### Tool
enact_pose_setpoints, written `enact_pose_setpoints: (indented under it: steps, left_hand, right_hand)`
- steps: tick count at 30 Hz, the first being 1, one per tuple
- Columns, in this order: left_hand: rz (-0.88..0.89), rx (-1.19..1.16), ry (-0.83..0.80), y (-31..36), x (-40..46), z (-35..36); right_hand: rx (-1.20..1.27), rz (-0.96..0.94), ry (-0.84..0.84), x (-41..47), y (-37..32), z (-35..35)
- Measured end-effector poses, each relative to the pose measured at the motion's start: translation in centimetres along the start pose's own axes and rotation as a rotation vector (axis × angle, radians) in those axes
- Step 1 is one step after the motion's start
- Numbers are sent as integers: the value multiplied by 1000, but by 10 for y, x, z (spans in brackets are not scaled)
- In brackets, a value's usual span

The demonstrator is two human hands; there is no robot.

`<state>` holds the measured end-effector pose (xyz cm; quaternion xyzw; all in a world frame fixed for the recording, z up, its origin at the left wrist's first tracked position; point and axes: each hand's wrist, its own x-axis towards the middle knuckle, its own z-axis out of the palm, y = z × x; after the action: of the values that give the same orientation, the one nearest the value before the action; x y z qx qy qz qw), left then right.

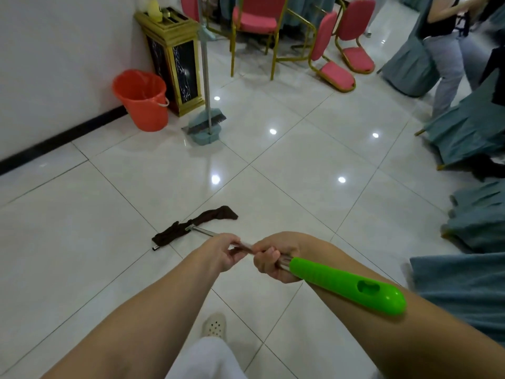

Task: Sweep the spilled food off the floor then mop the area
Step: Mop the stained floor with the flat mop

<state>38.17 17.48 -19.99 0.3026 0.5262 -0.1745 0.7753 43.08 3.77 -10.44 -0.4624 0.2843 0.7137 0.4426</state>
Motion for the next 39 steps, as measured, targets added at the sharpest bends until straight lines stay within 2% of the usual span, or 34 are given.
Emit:
enact_pose_setpoints:
  steps: [6,10,20,29,39]
  left_hand:
    - [-10,6,21,49,20,-13]
    - [11,-4,40,70,26,-22]
    - [6,-63,131,73,24,-52]
    - [7,-105,136,1,-4,-51]
    - [14,-86,61,-126,-46,-23]
  right_hand:
    - [75,-93,69,11,-42,32]
    - [121,-108,57,25,-58,42]
    - [153,-109,72,57,-47,75]
    - [173,-78,0,30,13,58]
    - [194,-167,76,-15,127,10]
